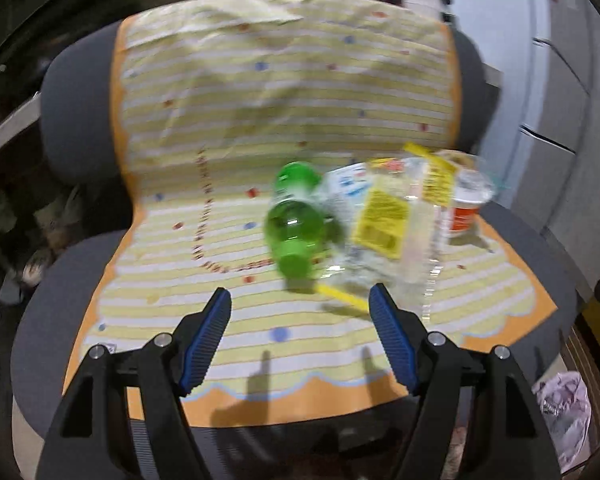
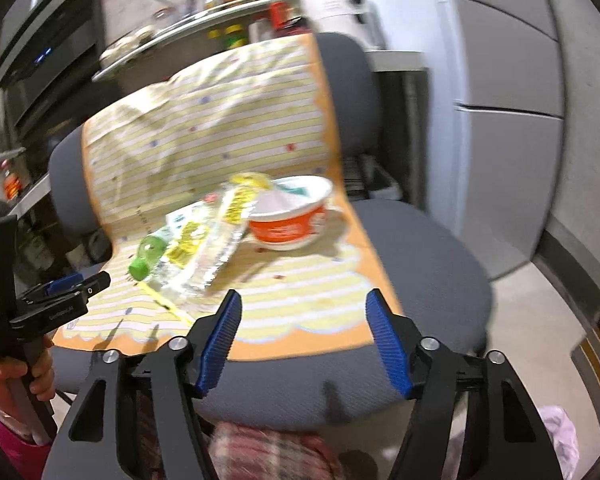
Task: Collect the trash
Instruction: 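Bring both tools back to the chair seat, then grasp the clear yellow-labelled snack bag with the right gripper and lift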
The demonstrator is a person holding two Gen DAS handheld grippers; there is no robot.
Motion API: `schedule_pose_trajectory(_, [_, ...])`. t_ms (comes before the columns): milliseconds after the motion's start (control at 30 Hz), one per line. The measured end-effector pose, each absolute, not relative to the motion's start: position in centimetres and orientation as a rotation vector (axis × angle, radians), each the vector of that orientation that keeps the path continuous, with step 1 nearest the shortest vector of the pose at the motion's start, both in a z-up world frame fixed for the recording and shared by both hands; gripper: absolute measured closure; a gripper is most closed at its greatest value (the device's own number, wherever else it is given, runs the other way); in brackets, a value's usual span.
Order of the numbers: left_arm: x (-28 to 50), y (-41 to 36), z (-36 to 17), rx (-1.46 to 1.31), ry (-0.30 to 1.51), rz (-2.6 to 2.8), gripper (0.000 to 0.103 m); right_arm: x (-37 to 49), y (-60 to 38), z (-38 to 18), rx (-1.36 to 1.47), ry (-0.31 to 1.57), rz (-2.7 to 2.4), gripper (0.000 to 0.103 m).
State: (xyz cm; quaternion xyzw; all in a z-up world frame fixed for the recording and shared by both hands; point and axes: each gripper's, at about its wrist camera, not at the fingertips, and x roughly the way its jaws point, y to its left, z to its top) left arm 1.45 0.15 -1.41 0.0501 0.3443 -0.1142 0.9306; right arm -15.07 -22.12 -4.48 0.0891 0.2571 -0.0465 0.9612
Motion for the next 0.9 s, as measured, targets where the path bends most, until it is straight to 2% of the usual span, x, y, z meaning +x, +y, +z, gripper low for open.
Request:
schedule_pose_trajectory(33, [1.7, 0.5, -1.5, 0.098, 0.709, -0.221, 0.033, -13.9, -21.5, -4.6, 0.175, 0.527, -0.072, 0.052])
schedule_pose_trajectory(67, [2.1, 1.0, -1.7, 0.097, 0.711, -0.206, 0.033, -13.5, -21.2, -4.6, 0.174, 0.528, -0.061, 0.062])
schedule_pose_trajectory(100, [2.1, 1.1, -1.8, 0.098, 0.712, -0.199, 0.034, -12.7, -20.9, -4.7, 0.174, 0.530, -0.044, 0.077])
schedule_pose_trajectory(133, [2.3, 1.3, -2.0, 0.095, 0.715, -0.196, 0.033, -11.7, -20.6, -4.9, 0.180, 0.531, -0.017, 0.082])
schedule_pose_trajectory(200, [3.0, 1.6, -2.2, 0.087, 0.723, -0.193, 0.034, -9.8, -20.2, -5.2, 0.198, 0.548, 0.027, 0.083])
schedule_pose_trajectory(267, [3.9, 1.7, -2.3, 0.083, 0.729, -0.192, 0.034, -7.6, -20.0, -5.7, 0.249, 0.574, 0.072, 0.078])
schedule_pose_trajectory(300, [4.2, 1.7, -2.4, 0.081, 0.730, -0.193, 0.034, -6.5, -19.8, -6.0, 0.265, 0.589, 0.084, 0.067])
schedule_pose_trajectory(333, [4.4, 1.8, -2.4, 0.078, 0.730, -0.193, 0.034, -5.2, -19.6, -6.3, 0.282, 0.598, 0.092, 0.061])
schedule_pose_trajectory(367, [4.8, 1.8, -2.4, 0.075, 0.731, -0.193, 0.034, -4.0, -19.4, -6.7, 0.297, 0.601, 0.100, 0.051])
schedule_pose_trajectory(433, [5.4, 1.8, -2.2, 0.075, 0.728, -0.189, 0.034, -2.2, -19.4, -7.3, 0.324, 0.616, 0.102, 0.044])
schedule_pose_trajectory(667, [6.9, 2.9, -1.9, 0.042, 0.729, -0.188, 0.034, 3.5, -22.7, -10.1, 0.629, 0.642, 0.147, 0.044])
schedule_pose_trajectory(767, [7.0, 3.1, -2.0, 0.034, 0.740, -0.185, 0.034, 4.7, -22.8, -10.5, 0.696, 0.644, 0.199, 0.051])
schedule_pose_trajectory(833, [6.9, 3.2, -2.1, 0.035, 0.742, -0.187, 0.034, 4.7, -22.4, -10.0, 0.699, 0.633, 0.230, 0.065])
schedule_pose_trajectory(867, [6.7, 3.2, -2.0, 0.038, 0.742, -0.189, 0.034, 4.4, -22.1, -9.5, 0.682, 0.626, 0.233, 0.078])
schedule_pose_trajectory(900, [6.6, 3.1, -2.0, 0.045, 0.740, -0.192, 0.034, 3.9, -21.8, -8.9, 0.662, 0.616, 0.239, 0.086])
